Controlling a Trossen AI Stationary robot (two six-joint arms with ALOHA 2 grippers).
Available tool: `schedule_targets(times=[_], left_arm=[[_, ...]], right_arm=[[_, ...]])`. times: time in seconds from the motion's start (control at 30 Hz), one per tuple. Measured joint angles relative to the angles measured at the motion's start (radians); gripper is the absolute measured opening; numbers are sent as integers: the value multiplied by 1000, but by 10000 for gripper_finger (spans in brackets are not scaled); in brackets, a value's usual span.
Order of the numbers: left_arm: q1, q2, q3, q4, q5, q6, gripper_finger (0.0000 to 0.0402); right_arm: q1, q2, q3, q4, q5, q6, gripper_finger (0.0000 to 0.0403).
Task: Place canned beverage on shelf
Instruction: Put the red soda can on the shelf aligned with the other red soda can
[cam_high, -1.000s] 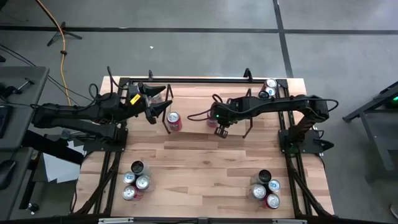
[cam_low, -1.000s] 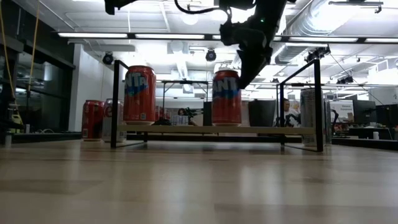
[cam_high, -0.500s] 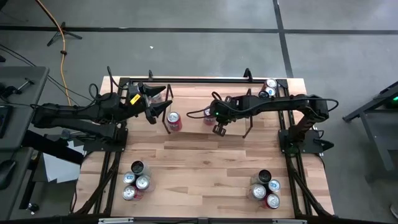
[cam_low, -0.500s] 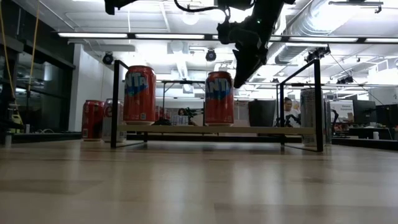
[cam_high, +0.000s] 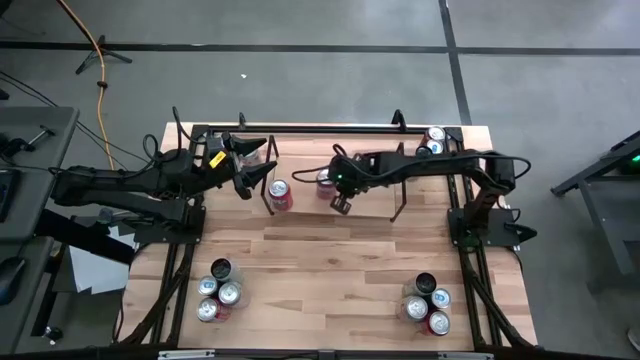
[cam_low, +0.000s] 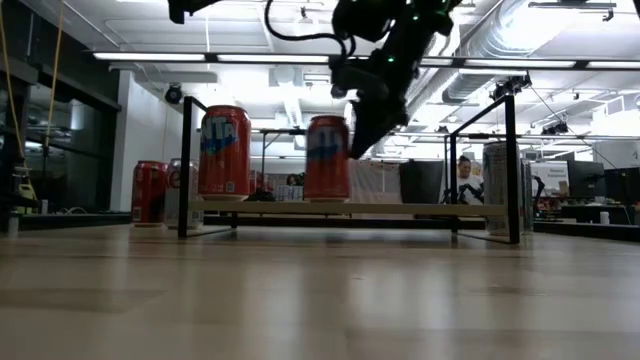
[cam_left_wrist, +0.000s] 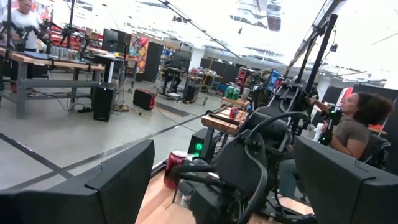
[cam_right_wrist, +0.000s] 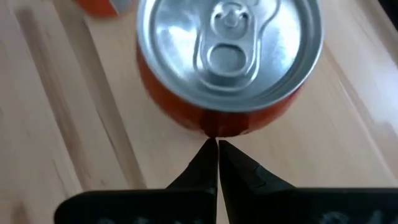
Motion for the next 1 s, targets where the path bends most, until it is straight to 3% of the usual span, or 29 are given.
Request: schedule_targets(times=[0.33,0.6,1.0], left_arm=[[0,0,0,0,0,1,337],[0,0,0,0,0,1,337],[0,0,0,0,0,2,337]], right_arm=[[-3,42,0,210,5,10,0],[-17,48,0,228,113,-17,0],[-55,48,0,407,95,36,0]])
